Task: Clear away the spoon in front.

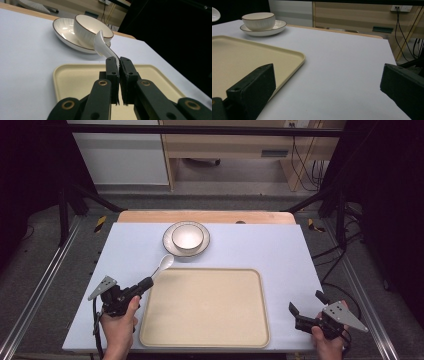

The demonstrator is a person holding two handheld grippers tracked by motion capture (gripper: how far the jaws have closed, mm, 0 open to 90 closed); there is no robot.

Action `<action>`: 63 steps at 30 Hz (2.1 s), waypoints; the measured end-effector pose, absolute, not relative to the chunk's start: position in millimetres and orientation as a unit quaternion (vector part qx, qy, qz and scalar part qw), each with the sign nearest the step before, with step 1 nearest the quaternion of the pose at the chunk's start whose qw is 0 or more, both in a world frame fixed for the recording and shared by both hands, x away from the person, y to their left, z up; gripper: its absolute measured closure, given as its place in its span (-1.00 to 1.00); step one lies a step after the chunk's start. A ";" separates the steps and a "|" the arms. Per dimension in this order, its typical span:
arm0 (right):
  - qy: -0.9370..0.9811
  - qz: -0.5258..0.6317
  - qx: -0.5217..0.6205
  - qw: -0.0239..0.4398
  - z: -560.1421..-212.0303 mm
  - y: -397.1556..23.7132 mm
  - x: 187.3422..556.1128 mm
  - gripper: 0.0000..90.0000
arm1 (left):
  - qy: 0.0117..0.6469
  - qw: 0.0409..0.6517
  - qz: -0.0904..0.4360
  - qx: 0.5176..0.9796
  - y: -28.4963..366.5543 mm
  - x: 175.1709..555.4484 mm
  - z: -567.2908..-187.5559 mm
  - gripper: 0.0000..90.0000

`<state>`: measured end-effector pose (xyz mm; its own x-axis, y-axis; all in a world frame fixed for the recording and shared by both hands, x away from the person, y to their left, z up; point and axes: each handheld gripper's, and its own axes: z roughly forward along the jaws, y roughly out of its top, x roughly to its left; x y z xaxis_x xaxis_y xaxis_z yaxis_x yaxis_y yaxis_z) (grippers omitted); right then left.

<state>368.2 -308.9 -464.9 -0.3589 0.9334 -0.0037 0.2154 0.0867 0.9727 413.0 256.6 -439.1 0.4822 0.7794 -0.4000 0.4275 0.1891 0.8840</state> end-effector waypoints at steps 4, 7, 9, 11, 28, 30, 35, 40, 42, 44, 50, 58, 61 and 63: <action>0.649 0.506 0.444 0.354 -465.6 -308.7 368.4 -0.99 | 0.489 0.595 0.149 0.620 257.8 405.7 -447.9 0.91; 0.649 0.507 0.443 0.354 -465.5 -308.3 368.3 -0.99 | 0.494 0.593 0.147 0.618 259.7 401.3 -455.8 0.91; 0.650 0.505 0.445 0.353 -465.5 -307.4 368.1 -0.99 | 0.501 0.593 0.144 0.614 261.7 399.8 -460.5 0.91; 0.651 0.505 0.444 0.352 -465.7 -307.1 368.2 -0.99 | 0.506 0.592 0.142 0.611 263.6 398.9 -463.4 0.91; 0.654 0.501 0.442 0.355 -466.5 -307.1 368.7 -0.99 | 0.536 0.569 0.144 0.607 254.9 407.3 -482.4 0.91; 0.653 0.501 0.443 0.354 -466.6 -307.5 368.8 -0.99 | 0.541 0.563 0.146 0.608 254.0 407.9 -483.4 0.91; 0.655 0.500 0.442 0.355 -466.8 -307.1 368.9 -0.99 | 0.545 0.550 0.141 0.617 251.7 410.0 -484.8 0.90; 0.656 0.500 0.441 0.355 -466.4 -306.6 368.8 -0.99 | 0.547 0.526 0.150 0.634 247.7 413.1 -484.9 0.57; 0.656 0.500 0.441 0.354 -466.4 -306.8 368.6 -0.99 | 0.549 0.521 0.155 0.635 248.0 413.3 -484.9 0.42; 0.655 0.500 0.441 0.354 -466.6 -306.8 368.6 -0.99 | 0.549 0.516 0.159 0.637 247.4 413.6 -485.1 0.34; 0.656 0.501 0.441 0.353 -466.7 -306.8 368.6 -0.99 | 0.539 0.518 0.167 0.643 248.2 414.0 -483.8 0.11; 0.657 0.500 0.440 0.354 -466.6 -306.9 368.6 -0.99 | 0.515 0.525 0.179 0.653 249.1 412.2 -479.0 0.08; 0.656 0.501 0.441 0.353 -466.5 -307.2 368.6 -0.99 | 0.505 0.533 0.181 0.655 252.7 410.5 -475.0 0.10; 0.655 0.502 0.441 0.353 -466.4 -307.5 368.6 -0.99 | 0.499 0.534 0.186 0.657 255.6 409.2 -471.1 0.01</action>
<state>368.6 -307.5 -466.4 -0.3621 0.9319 -0.0205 0.2235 0.1081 0.9687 409.2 255.6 -471.1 0.4337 0.8538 -0.2880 0.4571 0.0670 0.8869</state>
